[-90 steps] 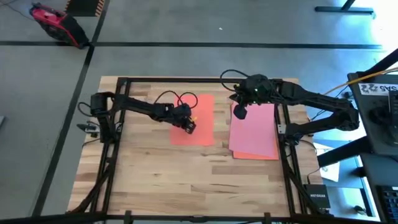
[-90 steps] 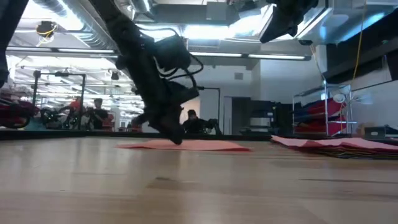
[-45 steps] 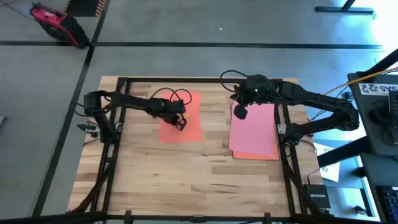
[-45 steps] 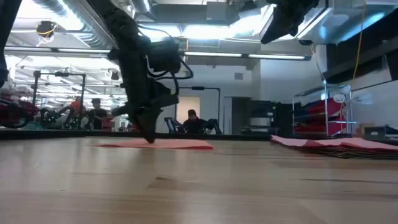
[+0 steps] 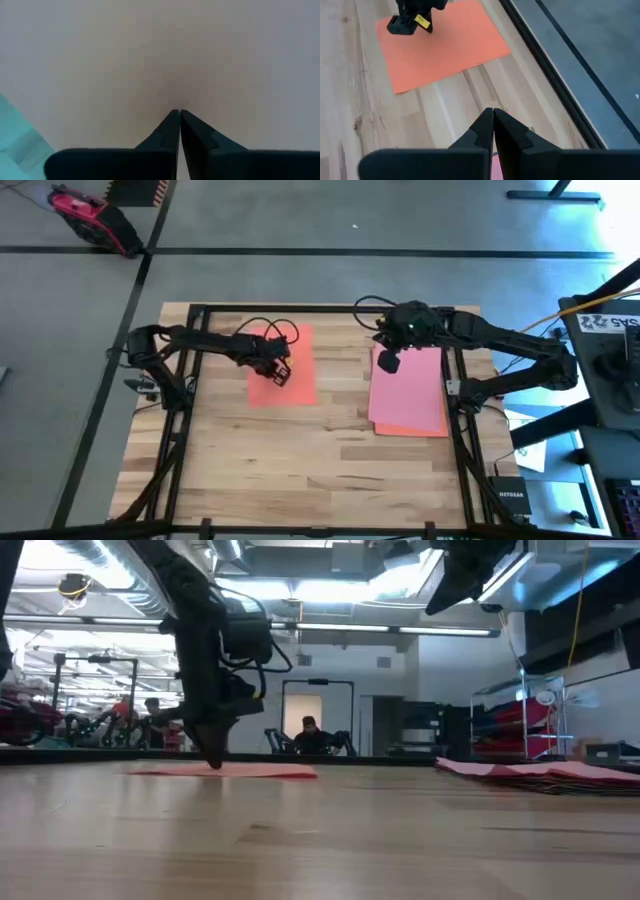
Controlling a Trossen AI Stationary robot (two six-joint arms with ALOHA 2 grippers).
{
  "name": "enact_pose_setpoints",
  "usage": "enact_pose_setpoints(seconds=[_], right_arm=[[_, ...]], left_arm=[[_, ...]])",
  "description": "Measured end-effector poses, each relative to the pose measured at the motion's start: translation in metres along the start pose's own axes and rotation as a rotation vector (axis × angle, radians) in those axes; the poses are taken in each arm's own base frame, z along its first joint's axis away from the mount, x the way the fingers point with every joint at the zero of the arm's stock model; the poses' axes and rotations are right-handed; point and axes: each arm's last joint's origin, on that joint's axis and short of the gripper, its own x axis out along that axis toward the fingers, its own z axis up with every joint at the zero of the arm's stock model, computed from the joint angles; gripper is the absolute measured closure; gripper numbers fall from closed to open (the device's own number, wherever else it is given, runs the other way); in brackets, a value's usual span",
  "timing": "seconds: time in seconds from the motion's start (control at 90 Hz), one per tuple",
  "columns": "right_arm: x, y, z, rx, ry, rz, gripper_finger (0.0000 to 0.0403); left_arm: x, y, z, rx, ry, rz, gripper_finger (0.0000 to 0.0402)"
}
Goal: Organize paper
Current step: Move the orange color paper to the top left of the table
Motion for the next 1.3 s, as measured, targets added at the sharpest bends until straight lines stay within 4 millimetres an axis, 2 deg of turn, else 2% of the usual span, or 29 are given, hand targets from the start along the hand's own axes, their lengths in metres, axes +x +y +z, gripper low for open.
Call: enact_pose_setpoints(seconds=[0.156,0.289,0.467,0.667,1.044,1.167,1.3], right_arm=[[0.0,-0.001,0.001,-0.021,-0.005,-0.019,0.0403],[0.0,-0.001,0.001,-0.039,-0.006,-0.035,0.0403],[0.0,-0.001,0.001,-0.042,-0.011,-0.043,0.0403],[0.0,-0.001,0.001,-0.041,-0.01,-0.043,0.0403],[0.0,-0.001,0.001,-0.039,-0.009,-0.043,0.0403],[0.0,-0.001,0.0,-0.04,-0.002,-0.043,0.0403],[0.0,-0.001,0.0,-0.042,0.005,-0.043,0.0403]], left_arm=[[-0.032,-0.008,0.009,-0.037,-0.136,-0.178,0.0402],[-0.038,-0.016,0.007,-0.06,-0.159,-0.232,0.0402],[-0.02,-0.038,-0.003,-0.046,-0.109,-0.259,0.0402],[0.004,-0.048,-0.016,-0.041,-0.027,-0.205,0.0402],[-0.001,-0.027,-0.024,0.035,0.068,-0.027,0.0402],[-0.001,-0.02,-0.025,0.013,0.067,-0.008,0.0402],[-0.001,-0.007,-0.035,-0.019,0.071,0.003,0.0402]])
